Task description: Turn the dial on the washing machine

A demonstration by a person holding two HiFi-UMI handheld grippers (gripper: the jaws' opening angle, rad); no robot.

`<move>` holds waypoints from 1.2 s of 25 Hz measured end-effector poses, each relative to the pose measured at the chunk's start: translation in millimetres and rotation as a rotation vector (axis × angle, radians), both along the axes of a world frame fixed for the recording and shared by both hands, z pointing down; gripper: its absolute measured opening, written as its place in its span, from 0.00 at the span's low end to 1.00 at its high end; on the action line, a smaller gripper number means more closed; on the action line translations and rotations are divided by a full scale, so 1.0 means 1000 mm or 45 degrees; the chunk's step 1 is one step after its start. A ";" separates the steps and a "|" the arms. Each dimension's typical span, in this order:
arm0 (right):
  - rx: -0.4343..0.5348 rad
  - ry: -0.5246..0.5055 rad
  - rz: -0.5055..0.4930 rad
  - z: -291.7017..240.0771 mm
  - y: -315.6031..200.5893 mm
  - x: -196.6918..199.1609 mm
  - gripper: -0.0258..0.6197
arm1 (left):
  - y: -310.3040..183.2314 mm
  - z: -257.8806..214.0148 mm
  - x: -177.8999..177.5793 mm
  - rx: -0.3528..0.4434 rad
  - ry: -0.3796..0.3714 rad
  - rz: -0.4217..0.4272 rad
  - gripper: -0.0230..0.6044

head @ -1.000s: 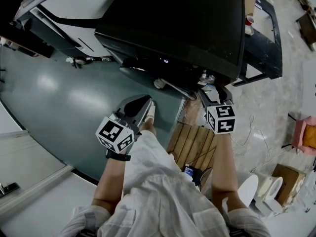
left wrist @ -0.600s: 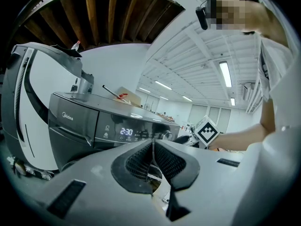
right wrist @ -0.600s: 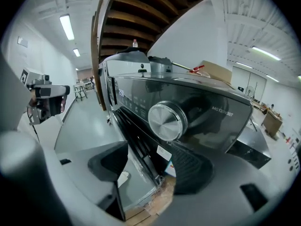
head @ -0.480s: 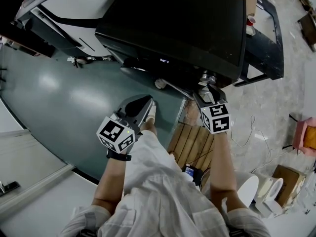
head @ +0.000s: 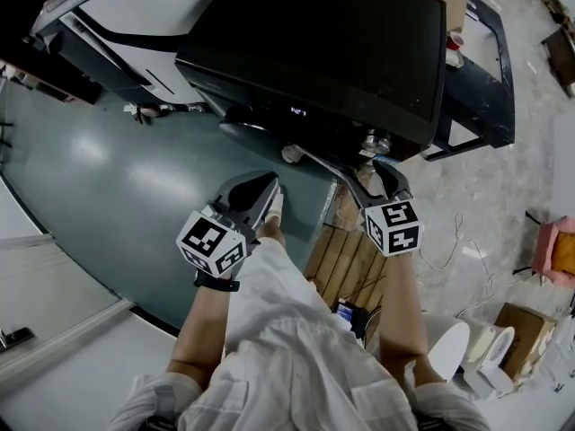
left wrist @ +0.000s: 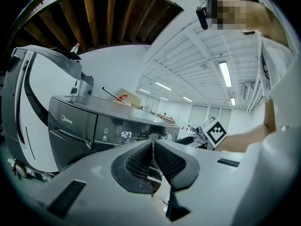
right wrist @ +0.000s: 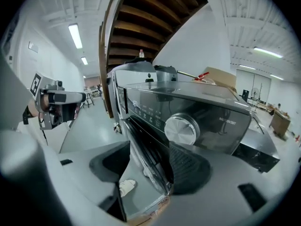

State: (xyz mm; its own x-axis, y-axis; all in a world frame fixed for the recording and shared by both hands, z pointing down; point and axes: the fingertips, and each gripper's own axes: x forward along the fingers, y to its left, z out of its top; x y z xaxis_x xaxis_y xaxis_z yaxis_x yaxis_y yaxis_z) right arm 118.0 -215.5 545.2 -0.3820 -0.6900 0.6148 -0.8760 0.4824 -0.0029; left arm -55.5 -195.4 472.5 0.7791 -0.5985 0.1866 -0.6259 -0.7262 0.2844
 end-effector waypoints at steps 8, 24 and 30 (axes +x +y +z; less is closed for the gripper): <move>0.294 -0.180 0.105 -0.063 0.029 0.029 0.38 | 0.018 -0.023 0.007 0.049 -0.023 0.008 0.06; 0.626 -0.137 0.411 -0.173 0.191 0.137 0.04 | 0.095 -0.116 -0.025 0.254 -0.041 -0.182 0.06; 0.661 -0.099 0.429 -0.186 0.219 0.150 0.04 | 0.114 -0.135 -0.022 0.300 -0.055 -0.189 0.06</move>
State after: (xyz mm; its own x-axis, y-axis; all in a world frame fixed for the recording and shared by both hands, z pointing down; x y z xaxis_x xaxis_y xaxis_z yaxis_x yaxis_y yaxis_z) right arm 268.0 3.8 359.4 -0.1212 -0.9818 0.1460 -0.9870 0.1349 0.0878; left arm -77.2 -81.8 338.0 0.6738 -0.7365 0.0600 -0.7385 -0.6683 0.0892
